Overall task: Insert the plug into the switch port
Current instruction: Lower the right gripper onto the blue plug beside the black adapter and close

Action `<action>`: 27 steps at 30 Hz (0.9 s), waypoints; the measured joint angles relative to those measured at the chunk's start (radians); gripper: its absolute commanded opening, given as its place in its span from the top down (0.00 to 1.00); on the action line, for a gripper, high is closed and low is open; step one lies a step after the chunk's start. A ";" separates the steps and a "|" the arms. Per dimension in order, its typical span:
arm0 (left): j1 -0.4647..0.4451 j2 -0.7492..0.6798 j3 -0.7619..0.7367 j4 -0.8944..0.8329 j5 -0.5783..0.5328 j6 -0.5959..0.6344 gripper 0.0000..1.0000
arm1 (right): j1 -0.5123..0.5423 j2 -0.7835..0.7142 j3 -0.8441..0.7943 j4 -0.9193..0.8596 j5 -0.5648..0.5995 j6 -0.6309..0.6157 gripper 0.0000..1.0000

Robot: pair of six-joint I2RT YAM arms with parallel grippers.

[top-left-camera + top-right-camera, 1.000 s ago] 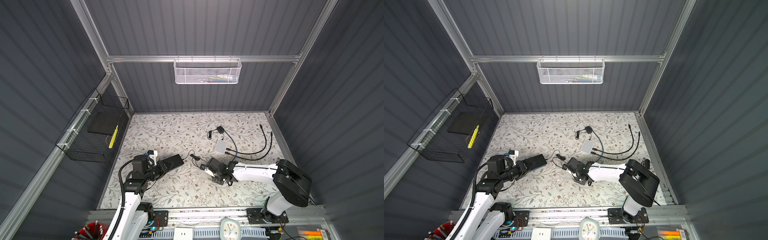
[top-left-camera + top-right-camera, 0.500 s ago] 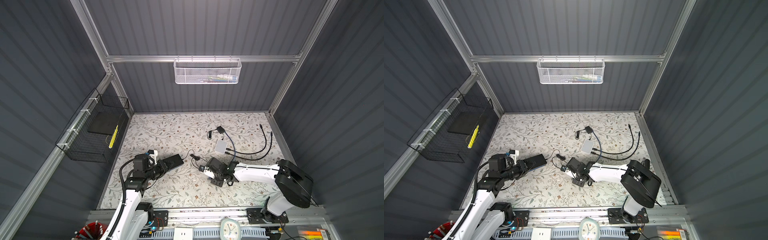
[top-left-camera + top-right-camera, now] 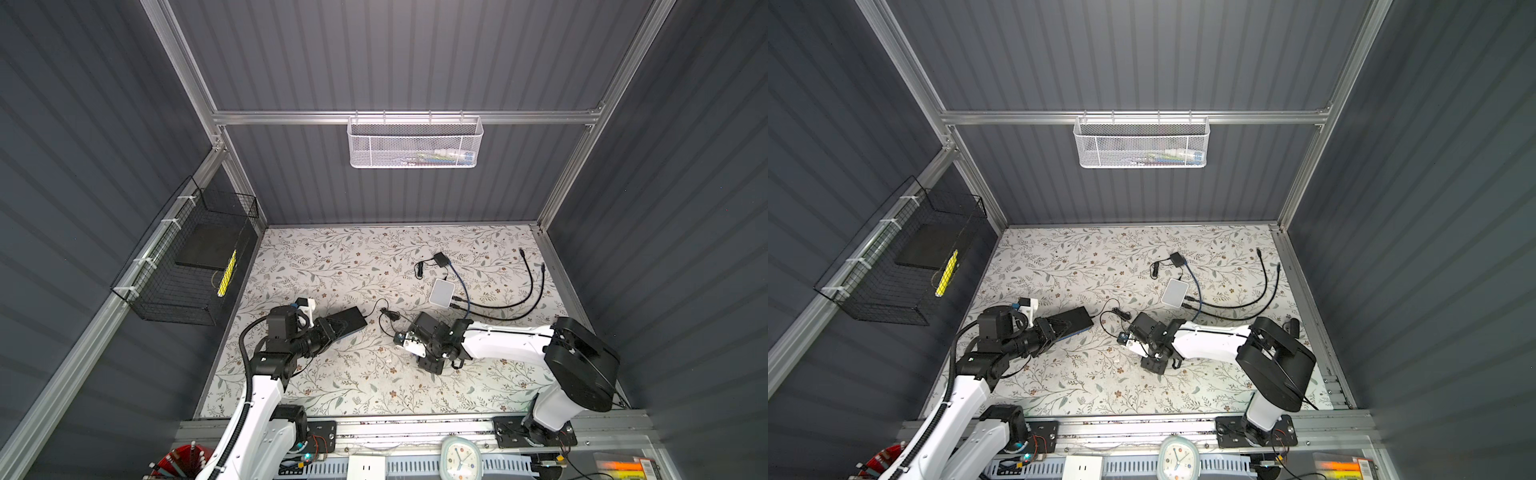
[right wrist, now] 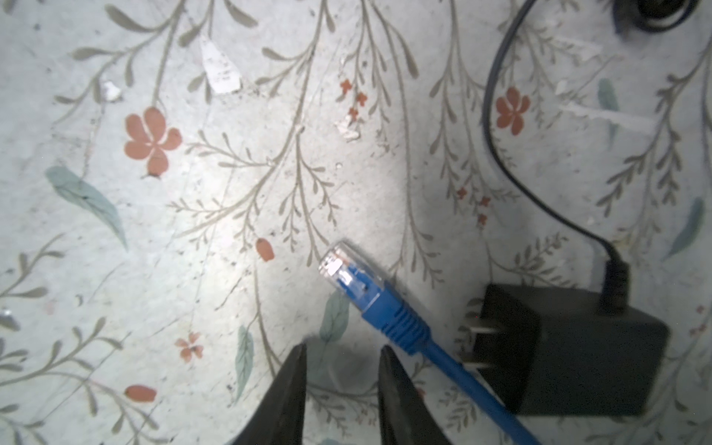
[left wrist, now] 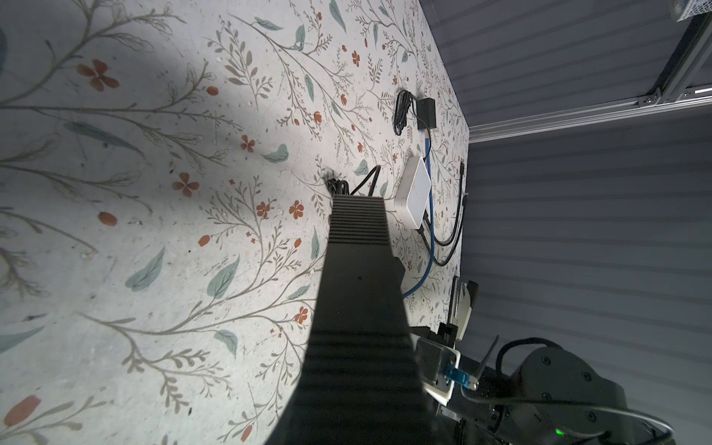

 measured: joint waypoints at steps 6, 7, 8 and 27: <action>0.000 0.006 0.000 0.000 -0.004 0.000 1.00 | 0.000 -0.025 0.082 -0.079 0.001 -0.029 0.54; 0.000 0.009 0.000 0.000 -0.005 0.000 1.00 | 0.000 -0.025 0.095 -0.083 0.002 -0.034 0.54; 0.000 0.012 0.001 0.000 -0.005 0.000 1.00 | 0.000 -0.024 0.105 -0.087 0.002 -0.039 0.54; 0.000 0.036 0.031 0.007 -0.006 0.003 1.00 | -0.042 0.040 0.114 -0.097 -0.021 -0.105 0.45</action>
